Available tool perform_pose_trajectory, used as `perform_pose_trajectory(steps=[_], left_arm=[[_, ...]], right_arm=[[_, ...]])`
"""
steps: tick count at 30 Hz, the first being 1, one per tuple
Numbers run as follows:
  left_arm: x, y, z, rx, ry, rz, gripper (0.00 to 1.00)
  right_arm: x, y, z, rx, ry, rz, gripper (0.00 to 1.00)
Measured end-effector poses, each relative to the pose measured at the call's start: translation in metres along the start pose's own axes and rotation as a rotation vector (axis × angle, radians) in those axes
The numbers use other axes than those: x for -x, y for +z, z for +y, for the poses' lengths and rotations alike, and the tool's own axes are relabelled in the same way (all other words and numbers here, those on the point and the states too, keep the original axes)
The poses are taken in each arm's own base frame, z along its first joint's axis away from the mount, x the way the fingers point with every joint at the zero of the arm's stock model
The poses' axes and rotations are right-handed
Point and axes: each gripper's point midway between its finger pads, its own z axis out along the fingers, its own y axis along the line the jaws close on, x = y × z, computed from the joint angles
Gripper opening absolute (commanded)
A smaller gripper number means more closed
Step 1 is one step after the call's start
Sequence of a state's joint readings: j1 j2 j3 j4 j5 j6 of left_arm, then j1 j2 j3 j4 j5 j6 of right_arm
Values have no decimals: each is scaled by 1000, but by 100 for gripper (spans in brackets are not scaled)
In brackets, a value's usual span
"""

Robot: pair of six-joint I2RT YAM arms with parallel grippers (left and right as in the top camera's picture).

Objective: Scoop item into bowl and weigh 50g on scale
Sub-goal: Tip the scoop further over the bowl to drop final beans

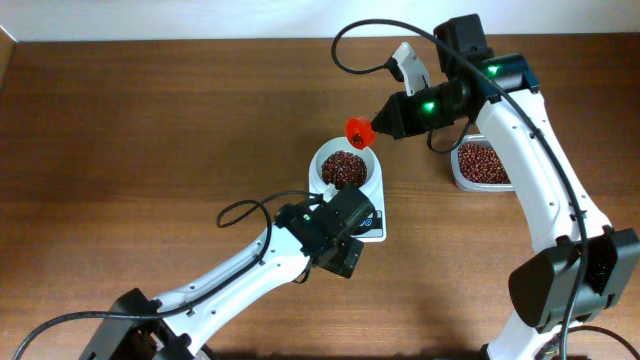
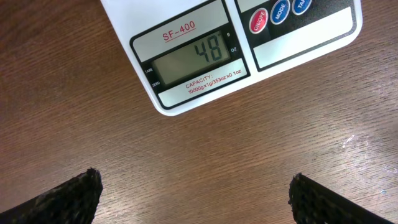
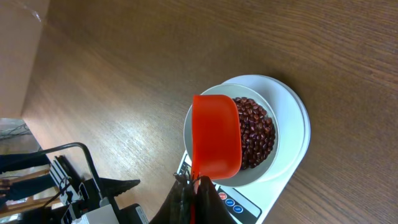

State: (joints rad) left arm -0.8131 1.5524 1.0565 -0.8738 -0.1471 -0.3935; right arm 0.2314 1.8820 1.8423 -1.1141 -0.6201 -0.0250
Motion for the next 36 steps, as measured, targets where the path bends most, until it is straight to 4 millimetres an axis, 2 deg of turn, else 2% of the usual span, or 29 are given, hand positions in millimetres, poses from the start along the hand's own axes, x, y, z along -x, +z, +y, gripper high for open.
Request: perform_pose_trajectory(steps=[17,19,21,23,26,31,36], left_arm=[[0,0,0,0,0,0,99],[0,0,0,0,0,0,99],[0,0,0,0,0,0,99],[0,0,0,0,0,0,99],[0,0,0,0,0,0,99],[0,0,0,0,0,0,99],[0,0,0,0,0,0,99]], right_arm=[[4,-1,1,2,-19,-15,4],[8,-8,5,-2,-35,-34,4],[12,-25,17,-5,-111,-71,4],[6,-30,21,-6,-164,-55,4],[-1,-26,27,-11,-231,-23,4],[-12,-2,45,-107,-349,45,4],[-5,3,22,-274,-350,48,4]])
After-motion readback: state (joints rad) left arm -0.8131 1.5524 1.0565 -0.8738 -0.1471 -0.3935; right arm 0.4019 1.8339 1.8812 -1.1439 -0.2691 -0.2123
